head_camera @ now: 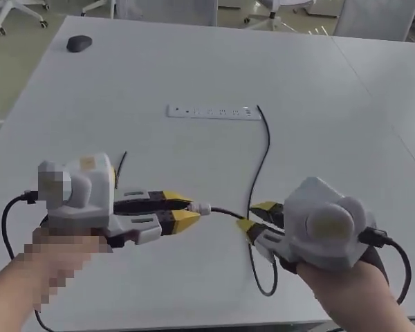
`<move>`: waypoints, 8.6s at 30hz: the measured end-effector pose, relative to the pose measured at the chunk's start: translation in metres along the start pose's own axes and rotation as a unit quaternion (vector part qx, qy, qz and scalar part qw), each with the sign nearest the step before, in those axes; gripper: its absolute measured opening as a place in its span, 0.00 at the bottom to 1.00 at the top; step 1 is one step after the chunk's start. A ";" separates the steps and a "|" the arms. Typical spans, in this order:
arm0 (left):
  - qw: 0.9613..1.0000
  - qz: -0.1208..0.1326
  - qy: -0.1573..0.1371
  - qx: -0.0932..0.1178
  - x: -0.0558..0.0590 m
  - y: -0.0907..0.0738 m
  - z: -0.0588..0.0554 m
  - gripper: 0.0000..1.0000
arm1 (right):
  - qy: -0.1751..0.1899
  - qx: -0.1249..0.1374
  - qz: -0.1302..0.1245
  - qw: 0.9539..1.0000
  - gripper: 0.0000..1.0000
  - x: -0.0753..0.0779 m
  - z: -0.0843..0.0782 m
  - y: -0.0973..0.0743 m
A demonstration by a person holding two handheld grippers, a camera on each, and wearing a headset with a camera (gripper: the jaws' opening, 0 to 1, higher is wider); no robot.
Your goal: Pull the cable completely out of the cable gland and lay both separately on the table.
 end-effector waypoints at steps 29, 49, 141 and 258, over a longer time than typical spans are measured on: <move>1.000 0.000 0.004 -0.017 0.003 0.004 -0.004 0.15 | -0.187 -0.038 0.036 0.981 0.00 -0.027 0.017 0.026; 1.000 0.006 0.003 -0.026 -0.004 0.009 -0.006 0.15 | -0.076 -0.033 0.023 0.996 0.00 -0.014 0.002 0.029; 0.999 0.000 0.019 -0.046 0.009 0.017 -0.009 0.15 | -0.180 -0.040 0.024 0.983 0.01 -0.023 0.006 0.014; 0.996 0.007 0.062 -0.069 0.027 0.030 -0.014 0.15 | -0.145 -0.011 0.009 0.989 0.01 -0.011 -0.029 0.000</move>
Point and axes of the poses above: the centre of the closed fingertips' face, and the gripper's own axes: y roughly forward along the fingers, x roughly to its right, z roughly out of its top, the point moved 5 cm from there along -y, roughly backward along the fingers, and after that the axes turned 6 degrees about -y, right-handed, at the moved point
